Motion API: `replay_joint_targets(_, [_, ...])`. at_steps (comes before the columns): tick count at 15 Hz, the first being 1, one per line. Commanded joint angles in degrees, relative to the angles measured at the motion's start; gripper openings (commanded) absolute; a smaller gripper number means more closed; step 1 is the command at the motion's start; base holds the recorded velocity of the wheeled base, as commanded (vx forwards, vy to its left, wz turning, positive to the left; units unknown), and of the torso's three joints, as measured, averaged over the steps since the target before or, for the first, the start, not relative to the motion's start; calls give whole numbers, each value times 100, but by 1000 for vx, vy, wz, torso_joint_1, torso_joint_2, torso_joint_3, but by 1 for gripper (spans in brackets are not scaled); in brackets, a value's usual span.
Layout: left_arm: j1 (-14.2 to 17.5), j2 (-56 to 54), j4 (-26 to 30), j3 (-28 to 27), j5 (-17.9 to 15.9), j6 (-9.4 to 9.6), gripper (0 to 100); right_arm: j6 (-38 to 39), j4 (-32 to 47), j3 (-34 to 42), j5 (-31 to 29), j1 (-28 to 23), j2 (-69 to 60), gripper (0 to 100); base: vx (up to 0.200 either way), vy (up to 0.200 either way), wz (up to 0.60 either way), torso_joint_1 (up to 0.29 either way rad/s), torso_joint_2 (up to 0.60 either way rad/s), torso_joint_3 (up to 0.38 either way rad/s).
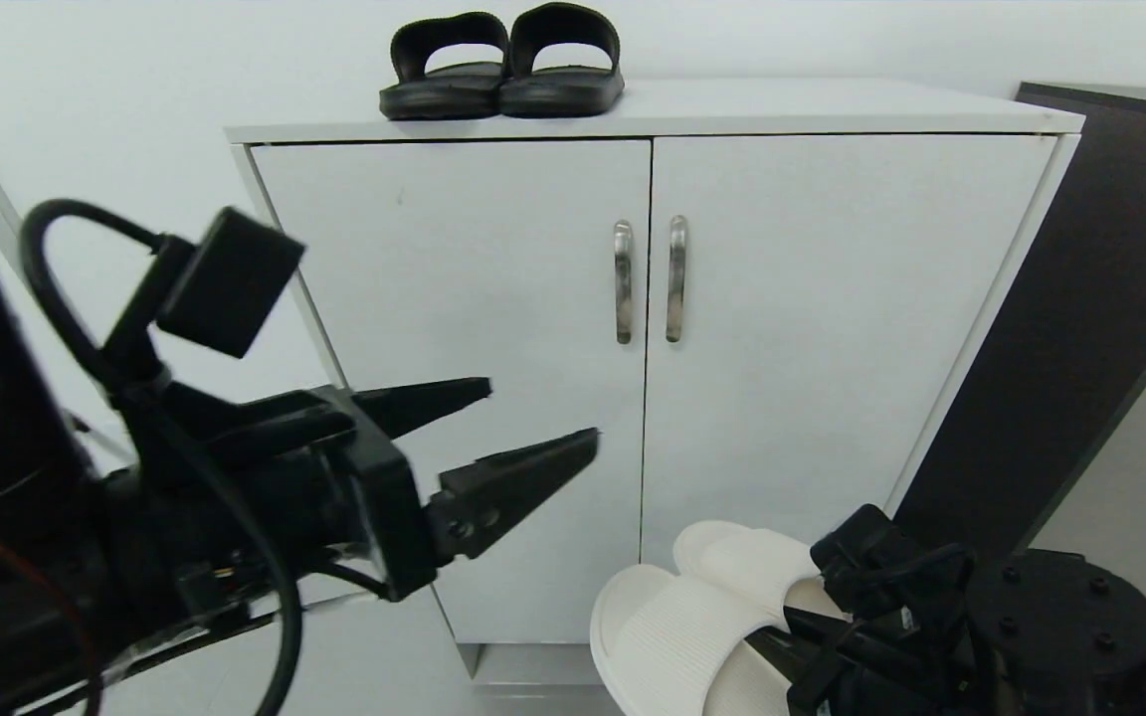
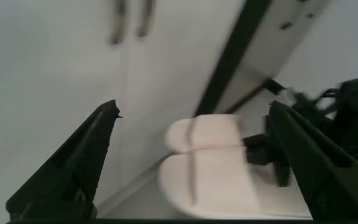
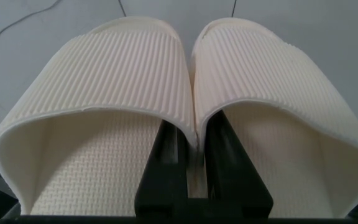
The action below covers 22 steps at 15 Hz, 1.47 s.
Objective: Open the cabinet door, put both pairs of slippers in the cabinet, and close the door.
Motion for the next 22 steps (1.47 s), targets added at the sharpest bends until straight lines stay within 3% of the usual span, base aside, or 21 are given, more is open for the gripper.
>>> replay_joint_targets(1, [-187, 1117, -40, -739, -168, -2, 100, 1, -5, 6, 1, 5, 49, 0, 0, 0, 0, 0, 0, 0])
replay_joint_targets(3, [-178, 1592, -31, -1231, -616, -72, 100, 1, -5, -3, 1, 5, 40, 0, 0, 0, 0, 0, 0, 0])
replay_joint_targets(4, [-152, 1785, -14, -1486, -915, -222, 100, 1, -5, -3, 1, 5, 40, 0, 0, 0, 0, 0, 0, 0])
replay_joint_targets(6, [-3, 2111, 30, -2075, -1293, -740, 100, 1, -5, -3, 1, 5, 40, 0, 0, 0, 0, 0, 0, 0])
replay_joint_targets(8, [129, 2216, 57, -2549, -1829, -1478, 100, 1, -5, 6, 1, 5, 31, 0, 0, 0, 0, 0, 0, 0])
replay_joint_targets(9, [200, 2348, 144, -2822, -2031, -1601, 100, 1, -5, 6, 1, 5, 31, 0, 0, 0, 0, 0, 0, 0])
replay_joint_targets(12, [331, 2735, 259, -3332, -1803, -1496, 100, 1, -5, 6, 10, 5, 57, 0, 0, 0, 0, 0, 0, 0])
replay_joint_targets(14, [455, 2919, 373, -3569, -1478, -1426, 100, 1, -5, 6, 19, 5, 66, 0, 0, 0, 0, 0, 0, 0])
replay_joint_targets(22, [788, 3200, 390, -3877, -1390, -1347, 100, 1, -5, 6, 10, 5, 57, 0, 0, 0, 0, 0, 0, 0])
